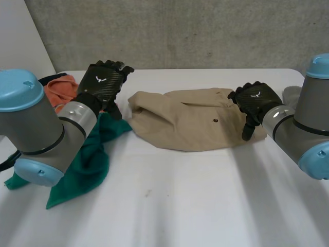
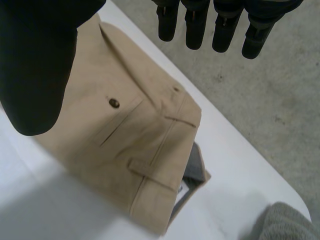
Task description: Fold the laundry.
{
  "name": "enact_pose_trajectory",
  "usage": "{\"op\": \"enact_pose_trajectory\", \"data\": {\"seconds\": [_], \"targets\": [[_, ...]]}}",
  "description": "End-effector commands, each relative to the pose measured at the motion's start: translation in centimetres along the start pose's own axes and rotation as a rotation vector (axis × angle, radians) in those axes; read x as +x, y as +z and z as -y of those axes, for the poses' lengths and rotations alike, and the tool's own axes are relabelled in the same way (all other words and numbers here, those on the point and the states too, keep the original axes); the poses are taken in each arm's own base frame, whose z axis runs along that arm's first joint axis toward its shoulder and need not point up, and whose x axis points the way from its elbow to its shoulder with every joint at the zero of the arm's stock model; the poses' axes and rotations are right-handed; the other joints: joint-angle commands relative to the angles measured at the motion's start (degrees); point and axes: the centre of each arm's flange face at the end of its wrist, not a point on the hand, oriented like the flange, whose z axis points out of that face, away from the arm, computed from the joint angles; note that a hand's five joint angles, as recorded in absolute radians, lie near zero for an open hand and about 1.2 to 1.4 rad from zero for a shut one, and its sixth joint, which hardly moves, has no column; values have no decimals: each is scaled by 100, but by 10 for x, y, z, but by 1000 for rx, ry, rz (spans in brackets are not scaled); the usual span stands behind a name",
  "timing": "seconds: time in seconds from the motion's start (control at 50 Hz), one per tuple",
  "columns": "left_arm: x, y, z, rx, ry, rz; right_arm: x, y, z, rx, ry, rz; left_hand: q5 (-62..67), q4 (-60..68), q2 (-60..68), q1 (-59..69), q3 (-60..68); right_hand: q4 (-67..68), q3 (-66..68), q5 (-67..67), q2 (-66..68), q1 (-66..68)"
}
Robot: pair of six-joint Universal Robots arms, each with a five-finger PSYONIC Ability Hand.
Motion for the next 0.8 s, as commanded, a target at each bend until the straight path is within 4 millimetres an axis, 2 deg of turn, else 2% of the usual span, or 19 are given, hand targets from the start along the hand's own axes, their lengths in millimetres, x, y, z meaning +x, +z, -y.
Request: {"op": "enact_pose_trajectory", "data": {"seconds": [0.02,0.14,0.26,0.42,0.5,0.6,0.66,0.68,0.74,0.78,0.8], "targets": [[-5,13,-2,15,-12,-11,-5,11,7,78,10,19,-298,-171,-160,-125,-190,-162,-160,-268,-180,-311],[2,27,-21,-82,-71,-100,-5,23,-5,-44,20,54,-143,-17,-5,30,-35,-128,-126,-234,-146,-277],[12,37,-39,-209,-141,-194,0,28,-26,-192,-7,84,228,354,366,401,336,107,109,1,90,-42],[26,55,-61,-255,-151,-243,3,49,-45,-167,-101,57,278,404,416,451,386,275,277,169,257,126],[31,65,-76,-268,-142,-253,7,64,-55,-131,-131,13,698,824,836,871,806,612,614,505,594,463],[38,69,-91,-304,-125,-269,10,74,-62,-101,-143,-23,1067,1194,1205,1240,1175,1099,1101,992,1081,950],[41,72,-98,-310,-115,-273,11,80,-67,-89,-146,-43,1806,1933,1944,1979,1914,2021,2023,1915,2003,1872],[43,72,-101,-315,-112,-275,11,82,-71,-91,-145,-46,2642,2768,2780,2815,2750,2974,2976,2868,2956,2825],[43,72,-101,-319,-110,-265,10,84,-75,-93,-146,-46,3924,4051,4062,4098,4033,3957,3959,3851,3940,3808],[40,72,-97,-314,-107,-239,8,84,-77,-101,-145,-39,5034,5161,5172,5208,5143,5431,5433,5325,5413,5282],[39,72,-95,-314,-107,-227,8,83,-77,-106,-144,-38,5521,5648,5659,5695,5630,6705,6707,6599,6687,6556]]}}
